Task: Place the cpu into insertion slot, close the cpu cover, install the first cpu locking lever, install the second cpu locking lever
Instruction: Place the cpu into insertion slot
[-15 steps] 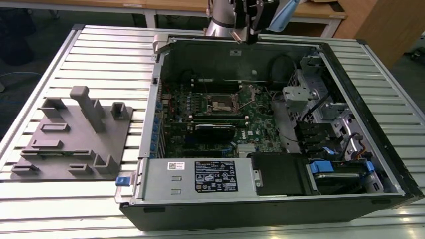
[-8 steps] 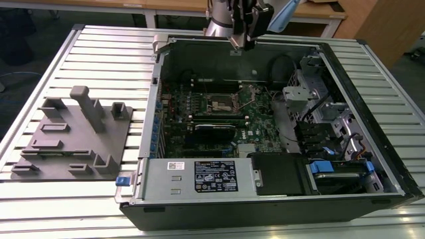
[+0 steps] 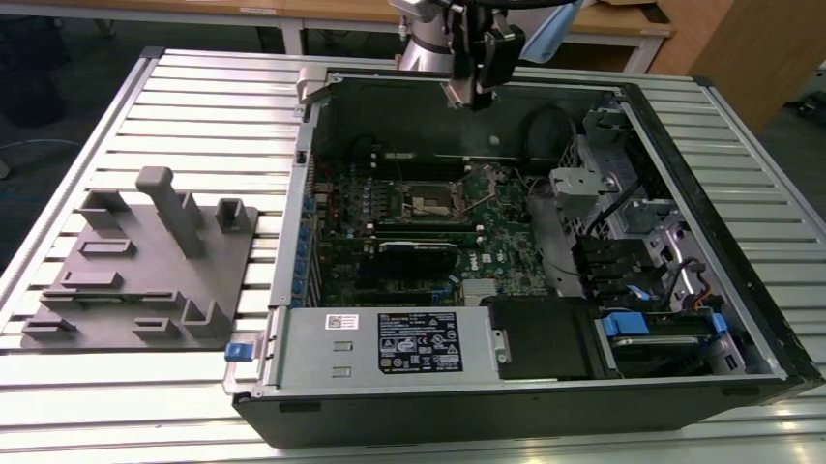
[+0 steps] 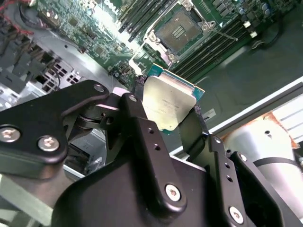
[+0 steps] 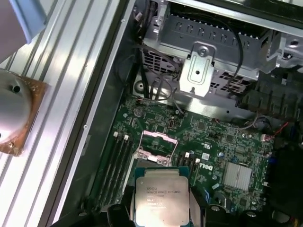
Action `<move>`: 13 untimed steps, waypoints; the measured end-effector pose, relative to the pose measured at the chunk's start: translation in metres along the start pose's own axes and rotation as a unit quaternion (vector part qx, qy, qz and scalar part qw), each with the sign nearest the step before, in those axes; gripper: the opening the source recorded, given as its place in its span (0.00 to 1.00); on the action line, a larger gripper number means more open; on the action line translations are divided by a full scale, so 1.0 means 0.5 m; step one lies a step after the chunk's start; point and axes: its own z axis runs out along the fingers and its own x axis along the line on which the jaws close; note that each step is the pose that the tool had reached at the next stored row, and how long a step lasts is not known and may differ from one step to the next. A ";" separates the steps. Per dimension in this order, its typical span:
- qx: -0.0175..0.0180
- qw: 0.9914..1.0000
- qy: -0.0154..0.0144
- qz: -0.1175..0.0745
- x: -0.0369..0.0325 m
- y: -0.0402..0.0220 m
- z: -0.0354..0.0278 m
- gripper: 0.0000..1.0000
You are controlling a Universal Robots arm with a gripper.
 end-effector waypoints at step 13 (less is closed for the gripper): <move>0.001 1.000 -0.004 0.028 0.000 -0.001 0.005 0.54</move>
